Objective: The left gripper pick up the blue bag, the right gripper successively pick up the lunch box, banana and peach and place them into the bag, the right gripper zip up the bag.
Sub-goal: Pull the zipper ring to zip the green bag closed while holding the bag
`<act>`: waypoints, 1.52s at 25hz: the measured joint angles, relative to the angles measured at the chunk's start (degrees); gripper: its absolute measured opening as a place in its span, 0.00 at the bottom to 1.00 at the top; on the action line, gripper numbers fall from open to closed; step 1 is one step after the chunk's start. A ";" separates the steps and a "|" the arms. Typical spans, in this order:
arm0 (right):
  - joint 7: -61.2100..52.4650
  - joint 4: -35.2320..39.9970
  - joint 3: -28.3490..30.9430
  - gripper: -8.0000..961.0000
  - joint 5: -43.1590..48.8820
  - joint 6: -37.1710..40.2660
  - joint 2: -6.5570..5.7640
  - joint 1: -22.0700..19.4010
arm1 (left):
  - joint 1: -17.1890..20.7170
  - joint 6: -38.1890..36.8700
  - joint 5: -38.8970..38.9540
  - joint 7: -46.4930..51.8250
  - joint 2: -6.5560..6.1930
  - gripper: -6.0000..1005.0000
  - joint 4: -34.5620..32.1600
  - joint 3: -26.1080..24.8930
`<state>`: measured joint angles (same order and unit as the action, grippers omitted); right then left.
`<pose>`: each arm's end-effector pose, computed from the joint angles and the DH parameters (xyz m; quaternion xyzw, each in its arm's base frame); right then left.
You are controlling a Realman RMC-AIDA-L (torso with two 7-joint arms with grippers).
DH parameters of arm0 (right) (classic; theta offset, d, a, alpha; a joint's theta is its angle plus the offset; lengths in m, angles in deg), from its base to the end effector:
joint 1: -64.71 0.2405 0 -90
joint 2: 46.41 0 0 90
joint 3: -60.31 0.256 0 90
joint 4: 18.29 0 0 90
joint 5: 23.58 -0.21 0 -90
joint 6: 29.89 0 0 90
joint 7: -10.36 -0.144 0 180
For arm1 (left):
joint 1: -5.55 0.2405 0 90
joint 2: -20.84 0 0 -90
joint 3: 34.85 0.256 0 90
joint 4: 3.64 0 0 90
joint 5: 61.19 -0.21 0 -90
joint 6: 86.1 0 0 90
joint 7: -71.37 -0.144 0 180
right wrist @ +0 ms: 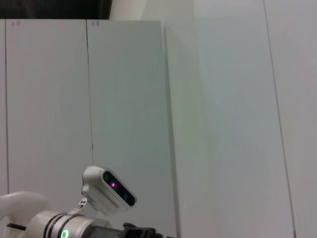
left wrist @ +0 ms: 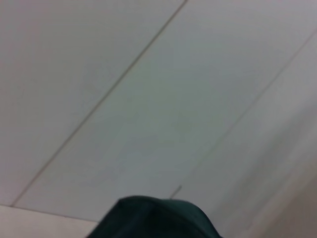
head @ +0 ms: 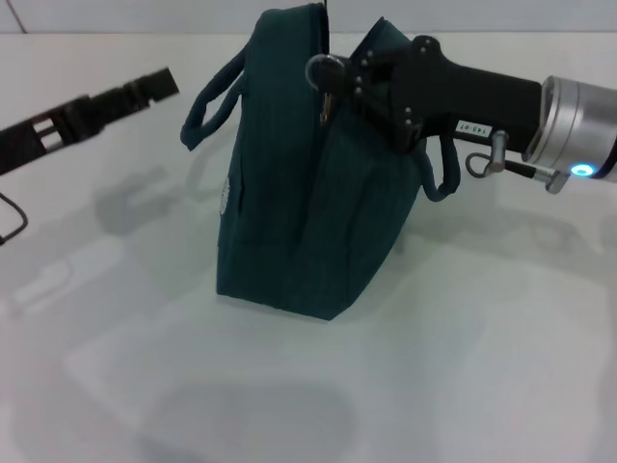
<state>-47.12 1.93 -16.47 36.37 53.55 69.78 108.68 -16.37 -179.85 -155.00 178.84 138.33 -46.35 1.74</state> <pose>0.1409 0.3720 -0.0337 -0.8987 0.0417 0.4223 0.1111 -0.2734 0.3170 0.0674 -0.7900 -0.4142 -0.4306 0.1375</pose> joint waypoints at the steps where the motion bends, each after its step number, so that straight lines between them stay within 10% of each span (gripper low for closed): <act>1: 0.00 -0.08 -0.45 0.03 -0.24 -0.08 0.00 -0.02 | 0.30 -0.83 -0.06 -0.54 -0.06 0.89 -0.02 0.13; 38: 3.01 3.65 -17.73 0.03 -12.86 -5.07 0.00 0.97 | -2.37 -3.18 -8.69 -4.54 1.87 0.89 0.59 0.41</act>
<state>-44.10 5.59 -34.20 23.51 48.49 69.78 109.66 -18.74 -183.03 -163.68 174.31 140.19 -45.76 2.15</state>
